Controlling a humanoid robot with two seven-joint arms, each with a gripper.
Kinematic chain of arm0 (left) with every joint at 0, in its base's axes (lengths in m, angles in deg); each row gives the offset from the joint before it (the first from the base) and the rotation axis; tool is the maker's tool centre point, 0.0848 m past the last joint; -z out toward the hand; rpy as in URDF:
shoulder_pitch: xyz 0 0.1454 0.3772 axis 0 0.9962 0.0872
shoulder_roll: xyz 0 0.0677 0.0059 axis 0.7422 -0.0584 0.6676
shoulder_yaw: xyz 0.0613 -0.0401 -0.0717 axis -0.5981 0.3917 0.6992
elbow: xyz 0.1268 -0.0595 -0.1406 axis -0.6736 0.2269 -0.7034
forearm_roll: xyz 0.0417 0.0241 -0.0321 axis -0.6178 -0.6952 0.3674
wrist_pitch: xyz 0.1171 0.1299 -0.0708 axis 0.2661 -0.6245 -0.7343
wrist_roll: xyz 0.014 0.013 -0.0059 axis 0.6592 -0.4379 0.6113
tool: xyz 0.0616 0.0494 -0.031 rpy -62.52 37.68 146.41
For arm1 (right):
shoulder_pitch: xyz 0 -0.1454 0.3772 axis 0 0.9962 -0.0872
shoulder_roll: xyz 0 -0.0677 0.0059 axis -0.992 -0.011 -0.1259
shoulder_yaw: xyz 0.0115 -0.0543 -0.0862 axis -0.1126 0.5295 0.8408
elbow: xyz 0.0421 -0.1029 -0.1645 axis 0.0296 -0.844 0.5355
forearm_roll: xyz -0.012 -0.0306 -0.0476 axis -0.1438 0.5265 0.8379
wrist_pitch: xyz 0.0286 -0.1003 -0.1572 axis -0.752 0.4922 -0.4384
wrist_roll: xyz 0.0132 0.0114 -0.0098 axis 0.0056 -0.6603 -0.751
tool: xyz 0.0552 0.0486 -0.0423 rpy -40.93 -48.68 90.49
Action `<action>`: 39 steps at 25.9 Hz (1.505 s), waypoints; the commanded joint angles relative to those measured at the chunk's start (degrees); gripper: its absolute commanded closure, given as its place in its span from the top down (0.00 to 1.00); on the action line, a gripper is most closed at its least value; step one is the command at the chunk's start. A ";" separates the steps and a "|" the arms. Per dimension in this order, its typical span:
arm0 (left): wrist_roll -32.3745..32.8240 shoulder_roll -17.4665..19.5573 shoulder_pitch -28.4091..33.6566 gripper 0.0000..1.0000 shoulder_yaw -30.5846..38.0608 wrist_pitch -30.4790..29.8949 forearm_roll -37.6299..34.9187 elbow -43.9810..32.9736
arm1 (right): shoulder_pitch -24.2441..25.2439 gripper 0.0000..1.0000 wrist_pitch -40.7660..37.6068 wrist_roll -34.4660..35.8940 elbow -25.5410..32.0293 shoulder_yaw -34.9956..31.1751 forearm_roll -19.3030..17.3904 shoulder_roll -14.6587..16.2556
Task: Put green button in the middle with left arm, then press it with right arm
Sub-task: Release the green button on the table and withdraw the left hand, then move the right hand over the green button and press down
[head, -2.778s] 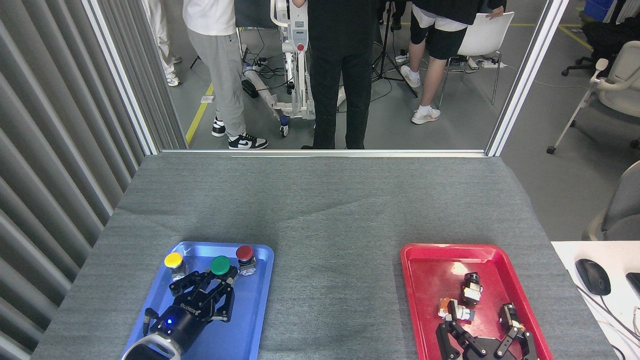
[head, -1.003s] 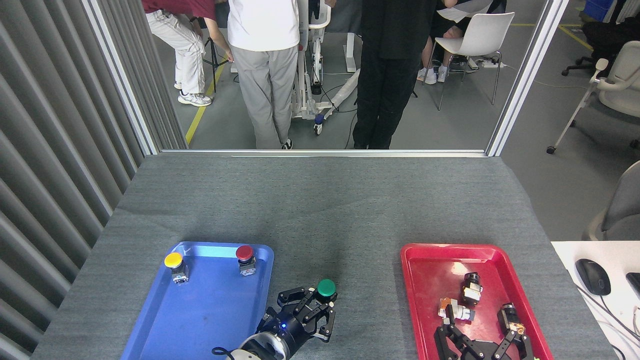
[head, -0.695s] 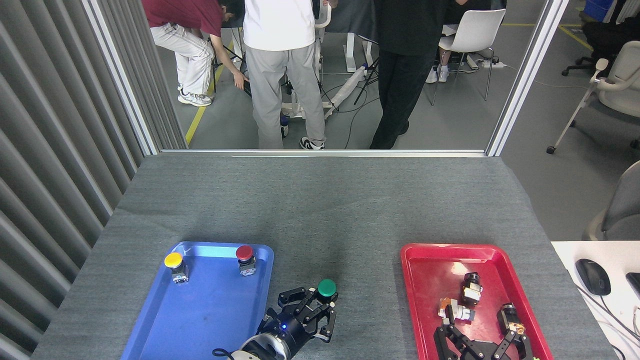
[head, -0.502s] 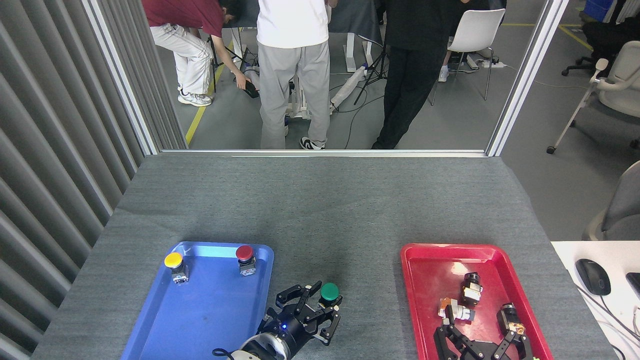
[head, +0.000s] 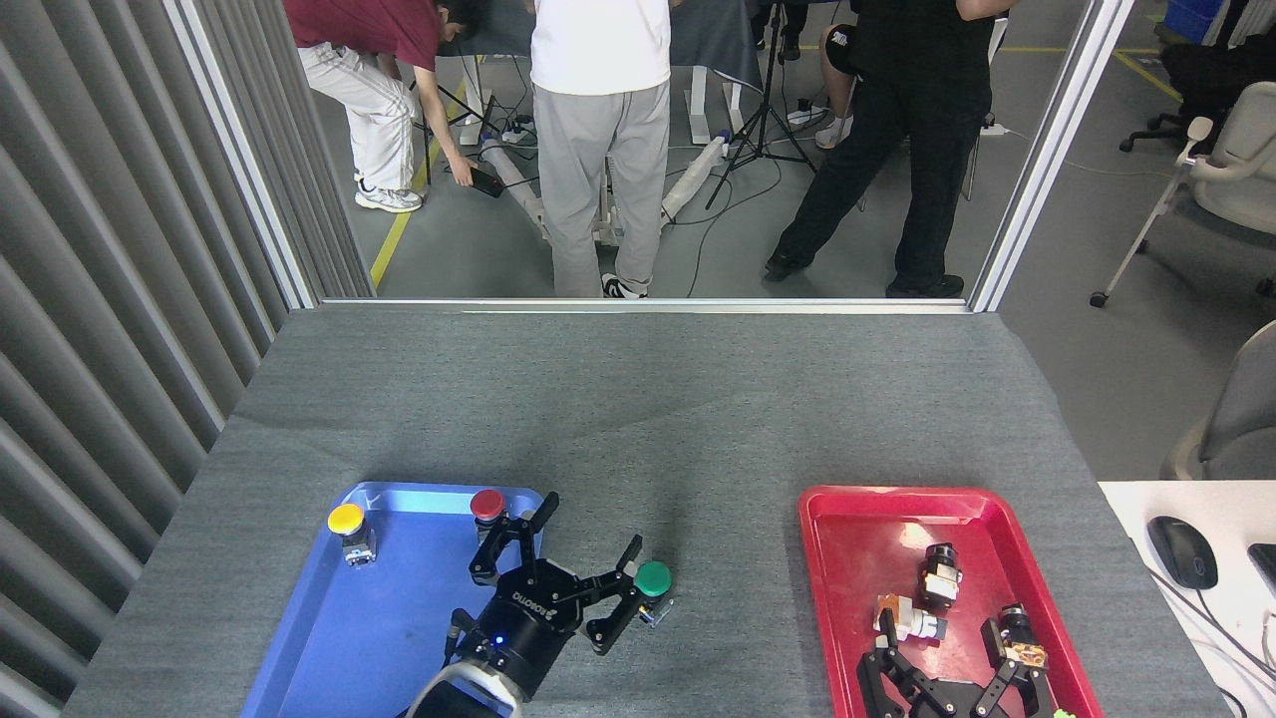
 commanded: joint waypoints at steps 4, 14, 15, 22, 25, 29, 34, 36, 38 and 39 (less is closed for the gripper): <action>-0.20 1.64 7.29 1.00 13.28 1.07 4.37 -5.87 | -1.18 0.99 0.08 0.13 -1.40 1.65 0.00 -0.32; -0.20 4.27 11.68 1.00 16.88 1.42 4.90 -2.27 | -4.52 0.96 1.39 -0.14 -4.12 7.44 0.00 -1.29; -0.20 4.27 11.68 1.00 17.06 1.42 4.90 -2.00 | -5.58 0.95 2.45 -0.14 -5.00 8.85 0.00 -1.73; -0.20 4.45 12.39 1.00 19.52 0.98 4.99 -1.56 | -10.94 0.79 5.26 -0.14 -9.83 16.76 0.18 -4.28; -0.20 4.45 12.39 1.00 19.52 0.90 4.99 -1.30 | -13.40 0.62 6.67 -0.14 -12.91 19.66 0.35 -5.33; -0.20 4.45 12.30 1.00 19.52 0.90 5.07 -1.21 | -17.09 0.34 9.30 -0.14 -17.21 24.14 0.53 -6.56; -0.11 4.45 12.12 1.00 19.52 0.81 5.08 -1.21 | -20.61 0.09 11.77 -0.14 -23.10 28.80 0.70 -8.67; -0.02 4.45 12.04 1.00 19.52 0.81 4.99 -1.30 | -21.40 0.06 11.77 -0.22 -25.04 29.33 0.70 -9.73; -0.11 4.45 12.04 1.00 19.43 0.81 4.99 -1.30 | -21.84 0.06 11.77 -0.22 -26.71 29.51 1.41 -10.34; -0.02 4.45 12.04 1.00 19.43 0.81 4.99 -1.30 | -21.93 0.06 11.85 -0.22 -27.67 29.51 1.85 -10.52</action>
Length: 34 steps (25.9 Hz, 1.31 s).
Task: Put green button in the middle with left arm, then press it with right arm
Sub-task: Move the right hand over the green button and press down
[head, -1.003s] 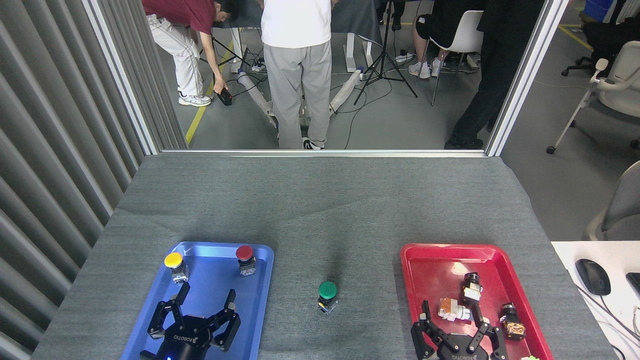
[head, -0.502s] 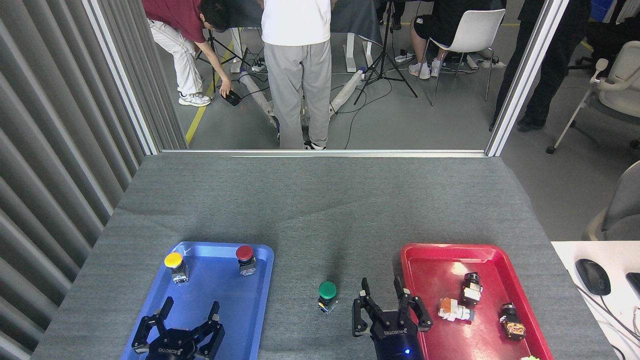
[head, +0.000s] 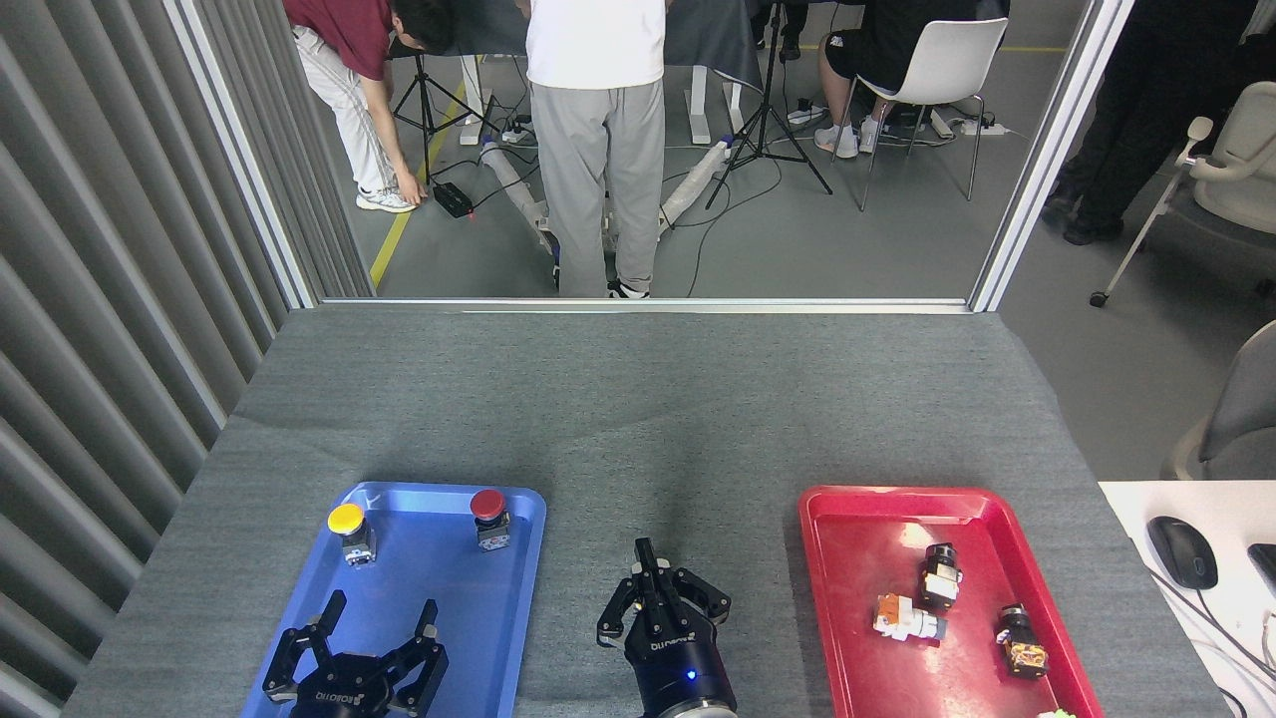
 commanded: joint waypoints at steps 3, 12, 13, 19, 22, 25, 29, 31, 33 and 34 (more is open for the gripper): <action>0.13 0.00 -0.03 1.00 -0.06 0.00 -0.03 -0.01 | -1.18 0.06 0.34 0.04 -4.31 0.41 0.96 -1.03; 0.13 -0.09 -0.30 1.00 0.03 0.00 0.06 -0.01 | -1.18 0.06 0.43 0.04 -5.02 -0.38 0.88 -0.77; 0.22 -0.09 -0.38 1.00 -0.06 0.00 0.06 -0.01 | -1.18 0.06 0.43 0.04 -5.10 -0.38 0.88 -0.68; 0.22 -0.09 -0.38 1.00 -0.06 0.00 0.23 -0.01 | -1.09 0.06 0.43 0.04 -6.33 -1.61 0.79 -0.42; 0.22 -0.09 -0.38 1.00 -0.06 0.00 0.23 -0.01 | -1.09 0.06 0.43 0.04 -6.69 -1.87 0.79 -0.15; 0.30 -0.09 -0.47 1.00 -0.06 0.00 0.23 -0.01 | -1.09 0.06 0.43 0.04 -6.86 -1.96 0.79 0.20; 0.30 -0.09 -0.47 1.00 -0.06 0.00 0.23 -0.01 | -1.00 0.07 0.34 0.13 -9.06 -1.96 0.70 0.20; 0.30 -0.09 -0.47 1.00 -0.06 0.00 0.23 -0.01 | -1.00 0.07 0.34 0.13 -9.59 -1.87 0.61 0.20; 0.39 -0.09 -0.47 1.00 -0.06 0.00 0.23 -0.01 | -1.00 0.07 0.34 0.13 -9.59 -1.87 0.52 0.29; 0.39 -0.09 -0.56 1.00 -0.06 0.00 0.23 -0.01 | -1.00 0.07 0.43 0.13 -9.59 -1.87 0.52 0.29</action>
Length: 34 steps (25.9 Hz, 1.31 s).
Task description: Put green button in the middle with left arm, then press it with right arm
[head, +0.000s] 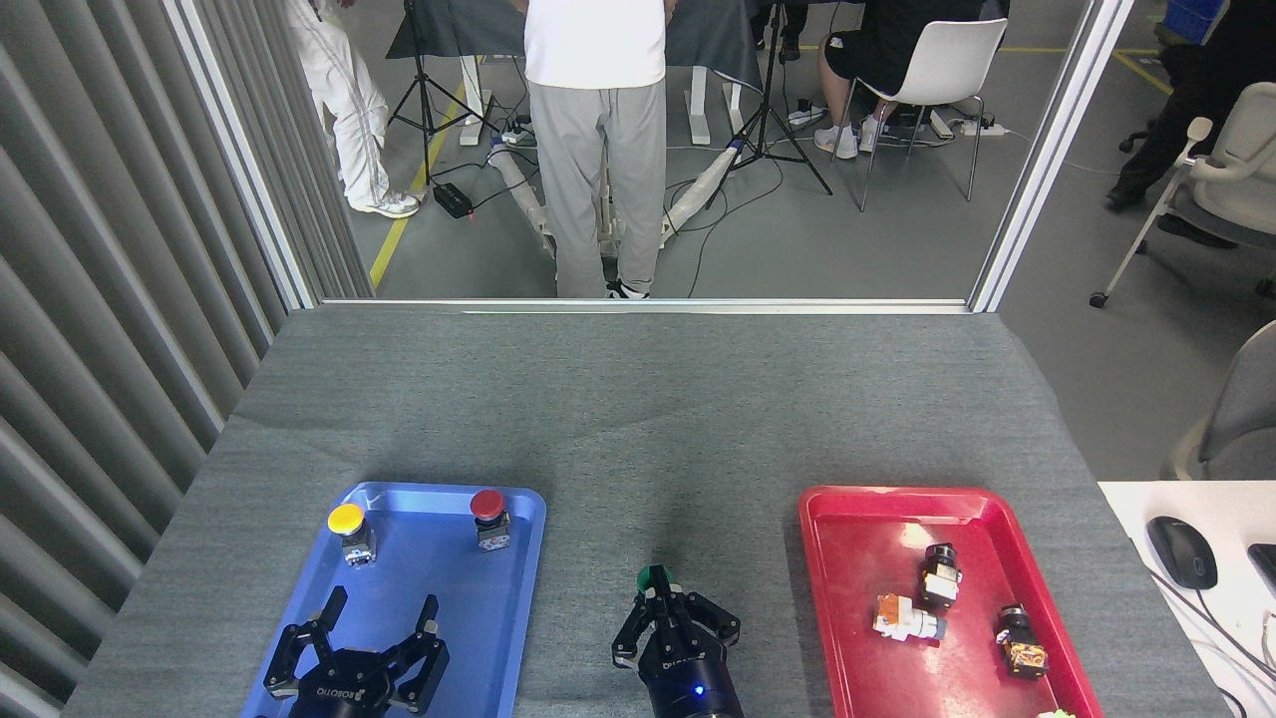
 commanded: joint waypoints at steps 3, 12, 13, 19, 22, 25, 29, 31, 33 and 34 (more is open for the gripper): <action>0.12 -0.09 -0.09 1.00 -0.02 0.01 0.00 0.00 | 0.16 0.08 0.97 -1.73 0.96 -0.08 -0.08 -0.03; 0.12 -0.09 -0.09 1.00 0.07 0.01 0.00 -0.17 | 3.06 0.30 2.64 -1.56 11.33 -2.28 0.18 1.12; 0.12 -0.09 -0.09 1.00 0.07 0.01 0.09 -0.17 | 3.85 0.43 2.64 -1.56 12.47 -2.98 0.18 1.47; -0.67 -0.17 -0.09 1.00 0.07 0.80 0.00 -0.26 | 8.68 0.99 2.11 -1.38 18.62 -8.78 0.18 4.72; -0.67 -0.35 -0.18 1.00 0.07 0.89 0.00 -0.26 | 11.67 1.00 0.09 -0.07 21.79 -11.94 0.09 7.00; -0.50 -0.53 -0.18 0.99 0.16 0.98 0.09 -0.35 | 14.39 1.00 -2.63 1.43 24.95 -15.55 0.01 8.41; -0.58 -0.44 -0.18 0.99 0.16 1.24 0.09 -0.35 | 15.62 1.00 -3.16 1.96 26.71 -17.39 0.01 9.29; -0.58 -0.53 -0.18 1.00 0.07 1.24 0.09 -0.26 | 15.89 1.00 -2.81 1.96 26.88 -17.57 0.01 9.73; -0.67 -0.53 -0.09 1.00 0.07 1.24 0.09 -0.26 | 16.06 1.00 -2.99 1.87 27.50 -17.92 -0.26 9.73; -0.76 -0.53 -0.01 1.00 0.07 1.24 0.09 -0.35 | 16.15 1.00 -3.25 1.69 27.59 -17.92 -0.34 9.73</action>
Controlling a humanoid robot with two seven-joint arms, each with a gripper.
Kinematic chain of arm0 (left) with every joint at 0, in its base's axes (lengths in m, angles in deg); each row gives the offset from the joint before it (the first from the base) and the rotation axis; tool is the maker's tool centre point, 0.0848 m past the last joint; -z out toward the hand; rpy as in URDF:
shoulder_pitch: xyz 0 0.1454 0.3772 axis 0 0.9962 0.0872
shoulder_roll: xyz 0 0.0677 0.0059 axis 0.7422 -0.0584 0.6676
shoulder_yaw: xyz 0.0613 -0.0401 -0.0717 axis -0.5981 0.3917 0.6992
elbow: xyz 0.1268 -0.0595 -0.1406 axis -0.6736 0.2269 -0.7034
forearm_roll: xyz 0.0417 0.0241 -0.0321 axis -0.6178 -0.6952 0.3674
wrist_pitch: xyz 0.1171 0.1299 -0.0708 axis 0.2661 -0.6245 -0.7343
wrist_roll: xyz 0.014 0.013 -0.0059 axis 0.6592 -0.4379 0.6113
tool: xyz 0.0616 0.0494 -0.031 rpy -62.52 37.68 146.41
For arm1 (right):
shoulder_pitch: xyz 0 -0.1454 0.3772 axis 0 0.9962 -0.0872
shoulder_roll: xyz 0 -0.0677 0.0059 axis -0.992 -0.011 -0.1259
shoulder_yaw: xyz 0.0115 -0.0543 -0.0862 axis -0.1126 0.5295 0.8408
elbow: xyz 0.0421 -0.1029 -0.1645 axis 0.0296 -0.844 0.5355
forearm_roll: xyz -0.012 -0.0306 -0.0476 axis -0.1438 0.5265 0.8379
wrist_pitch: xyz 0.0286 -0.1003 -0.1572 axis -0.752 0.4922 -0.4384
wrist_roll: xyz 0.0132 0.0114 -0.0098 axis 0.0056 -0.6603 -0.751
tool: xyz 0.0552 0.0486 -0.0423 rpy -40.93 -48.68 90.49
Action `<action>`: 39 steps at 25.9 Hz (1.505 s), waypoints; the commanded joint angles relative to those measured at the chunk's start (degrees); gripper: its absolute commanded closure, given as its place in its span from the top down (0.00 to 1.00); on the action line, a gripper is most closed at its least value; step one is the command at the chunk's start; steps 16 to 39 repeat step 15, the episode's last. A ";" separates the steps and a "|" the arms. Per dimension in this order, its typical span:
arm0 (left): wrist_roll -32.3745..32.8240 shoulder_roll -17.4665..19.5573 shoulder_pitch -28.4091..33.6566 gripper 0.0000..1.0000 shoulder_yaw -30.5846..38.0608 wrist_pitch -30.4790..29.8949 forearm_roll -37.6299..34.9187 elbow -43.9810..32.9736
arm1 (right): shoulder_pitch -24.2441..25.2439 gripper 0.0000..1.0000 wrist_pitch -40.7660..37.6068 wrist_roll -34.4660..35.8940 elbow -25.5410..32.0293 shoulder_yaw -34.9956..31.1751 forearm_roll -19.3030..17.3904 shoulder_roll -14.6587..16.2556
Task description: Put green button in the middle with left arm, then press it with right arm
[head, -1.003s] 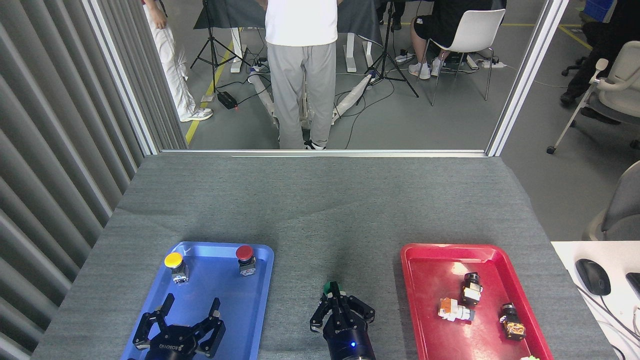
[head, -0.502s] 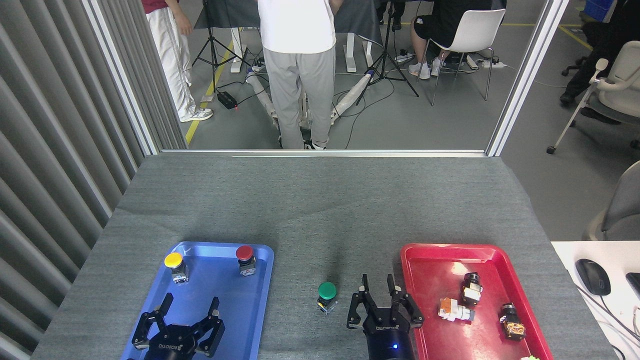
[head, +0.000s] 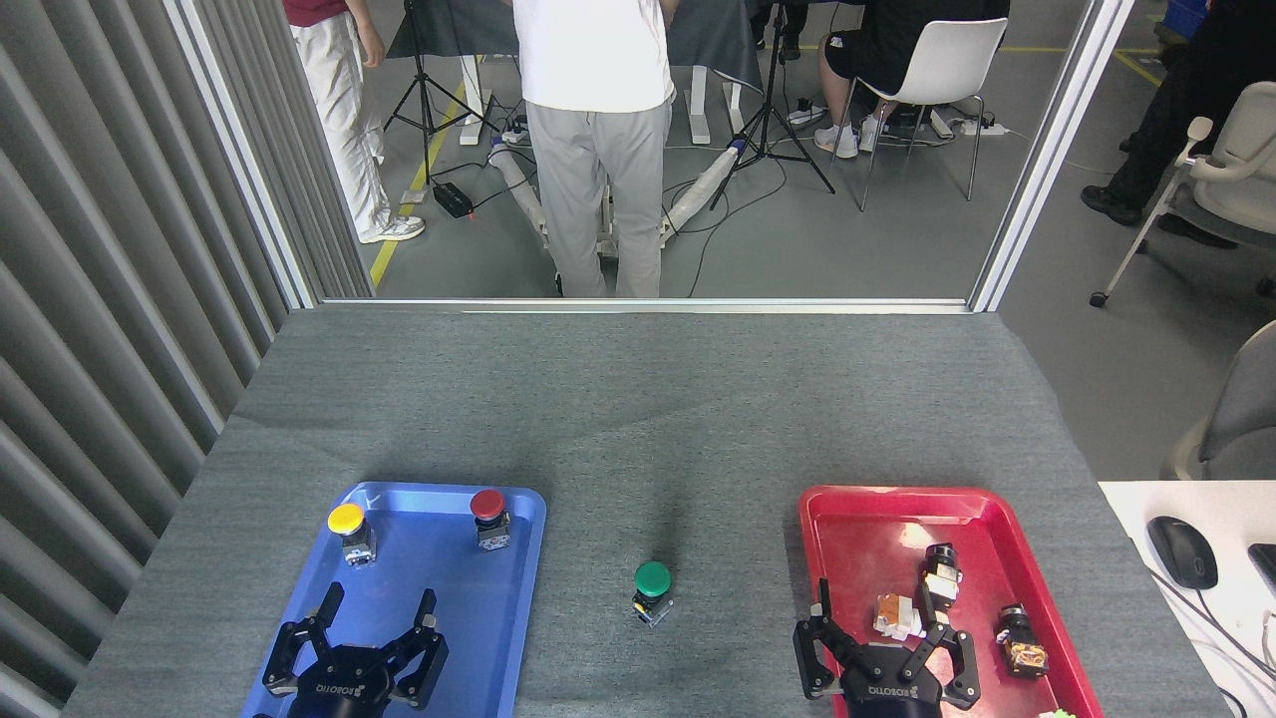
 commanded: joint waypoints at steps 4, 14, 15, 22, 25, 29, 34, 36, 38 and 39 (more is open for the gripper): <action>-1.59 -0.02 0.41 1.00 -0.02 -0.08 0.01 -0.15 | 0.71 1.00 -0.40 -0.32 1.02 -0.44 -0.21 0.31; -2.29 -0.02 0.76 1.00 -0.02 -0.08 0.01 -0.50 | 0.97 1.00 -0.40 -0.40 1.11 -0.70 -0.21 0.31; -2.29 -0.02 0.85 1.00 -0.02 -0.08 0.01 -0.67 | 0.89 1.00 -0.40 -0.40 1.02 -0.70 -0.21 0.31; -2.29 -0.02 0.85 1.00 -0.02 -0.08 0.01 -0.67 | 0.89 1.00 -0.40 -0.40 1.02 -0.70 -0.21 0.31; -2.29 -0.02 0.85 1.00 -0.02 -0.08 0.01 -0.67 | 0.89 1.00 -0.40 -0.40 1.02 -0.70 -0.21 0.31; -2.29 -0.02 0.85 1.00 -0.02 -0.08 0.01 -0.67 | 0.89 1.00 -0.40 -0.40 1.02 -0.70 -0.21 0.31; -2.29 -0.02 0.85 1.00 -0.02 -0.08 0.01 -0.67 | 0.89 1.00 -0.40 -0.40 1.02 -0.70 -0.21 0.31; -2.29 -0.02 0.85 1.00 -0.02 -0.08 0.01 -0.67 | 0.89 1.00 -0.40 -0.40 1.02 -0.70 -0.21 0.31; -2.29 -0.02 0.85 1.00 -0.02 -0.08 0.01 -0.67 | 0.89 1.00 -0.40 -0.40 1.02 -0.70 -0.21 0.31; -2.29 -0.02 0.85 1.00 -0.02 -0.08 0.01 -0.67 | 0.89 1.00 -0.40 -0.40 1.02 -0.70 -0.21 0.31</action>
